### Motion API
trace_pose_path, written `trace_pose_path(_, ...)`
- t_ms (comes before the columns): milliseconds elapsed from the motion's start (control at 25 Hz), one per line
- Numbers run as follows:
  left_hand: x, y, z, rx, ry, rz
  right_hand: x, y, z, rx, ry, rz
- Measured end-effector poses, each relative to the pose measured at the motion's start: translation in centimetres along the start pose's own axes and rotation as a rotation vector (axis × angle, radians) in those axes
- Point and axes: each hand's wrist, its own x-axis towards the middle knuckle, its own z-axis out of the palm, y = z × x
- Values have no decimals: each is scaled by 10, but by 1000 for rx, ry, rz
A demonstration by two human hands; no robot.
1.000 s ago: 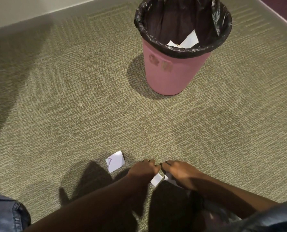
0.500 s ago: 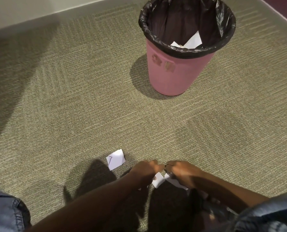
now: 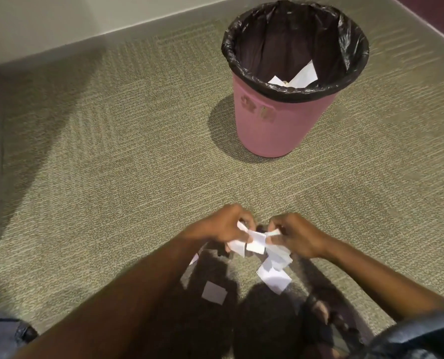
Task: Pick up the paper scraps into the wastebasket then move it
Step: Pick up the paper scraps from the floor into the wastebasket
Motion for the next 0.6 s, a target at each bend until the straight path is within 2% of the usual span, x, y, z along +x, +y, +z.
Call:
trace_pose_path(80, 4, 32, -61, -69, 117, -3, 3, -30, -49, 153, 114, -12)
trace_pose_path(200, -7, 89, -143, -12, 377, 104, 7, -73, -118, 377, 377, -44)
trace_pose_path(360, -1, 153, -203, 128, 682, 267, 25, -110, -190, 454, 788, -158)
trace_pose_path(480, 36, 176, -220, 275, 827, 216, 48, -112, -222, 399, 950, -54)
trace_pose_path(600, 77, 183, -222, 377, 823, 104, 67, -110, -240, 401, 993, 104)
